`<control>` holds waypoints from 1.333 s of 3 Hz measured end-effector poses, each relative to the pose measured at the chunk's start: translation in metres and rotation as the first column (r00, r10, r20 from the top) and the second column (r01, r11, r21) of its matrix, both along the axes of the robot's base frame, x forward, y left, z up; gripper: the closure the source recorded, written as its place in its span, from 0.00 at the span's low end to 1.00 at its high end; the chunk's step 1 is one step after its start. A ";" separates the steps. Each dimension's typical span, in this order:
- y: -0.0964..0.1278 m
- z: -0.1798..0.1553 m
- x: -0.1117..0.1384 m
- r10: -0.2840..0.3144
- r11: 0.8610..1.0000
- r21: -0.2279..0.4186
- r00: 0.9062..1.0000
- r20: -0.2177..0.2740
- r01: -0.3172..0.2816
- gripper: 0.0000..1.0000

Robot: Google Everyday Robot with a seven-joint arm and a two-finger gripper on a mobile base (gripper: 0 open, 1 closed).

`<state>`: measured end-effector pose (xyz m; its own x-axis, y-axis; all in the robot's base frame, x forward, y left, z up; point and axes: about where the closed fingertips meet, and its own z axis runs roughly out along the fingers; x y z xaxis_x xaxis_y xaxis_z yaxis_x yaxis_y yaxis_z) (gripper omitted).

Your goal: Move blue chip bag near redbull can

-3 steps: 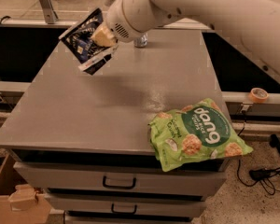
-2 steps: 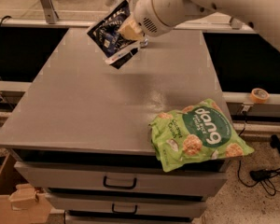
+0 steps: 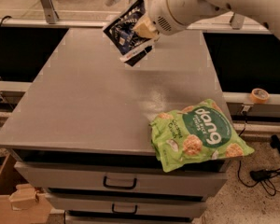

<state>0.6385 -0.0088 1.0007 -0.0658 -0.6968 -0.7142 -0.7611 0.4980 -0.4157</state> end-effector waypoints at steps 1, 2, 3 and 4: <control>-0.085 0.002 0.025 -0.127 0.990 -0.058 0.990 0.054 0.130 1.00; -0.137 -0.005 0.051 -0.215 0.973 -0.069 0.973 0.083 0.221 1.00; -0.171 -0.021 0.088 -0.309 0.947 -0.062 0.945 0.106 0.316 1.00; -0.180 -0.041 0.122 -0.379 0.922 -0.039 0.920 0.099 0.385 1.00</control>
Offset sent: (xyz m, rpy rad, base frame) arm 0.0823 -0.2011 -0.0154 -0.0956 -0.1013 -0.3310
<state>0.7602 -0.1889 0.9602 -0.2743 -0.6706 -0.6893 -0.4771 0.7172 -0.5079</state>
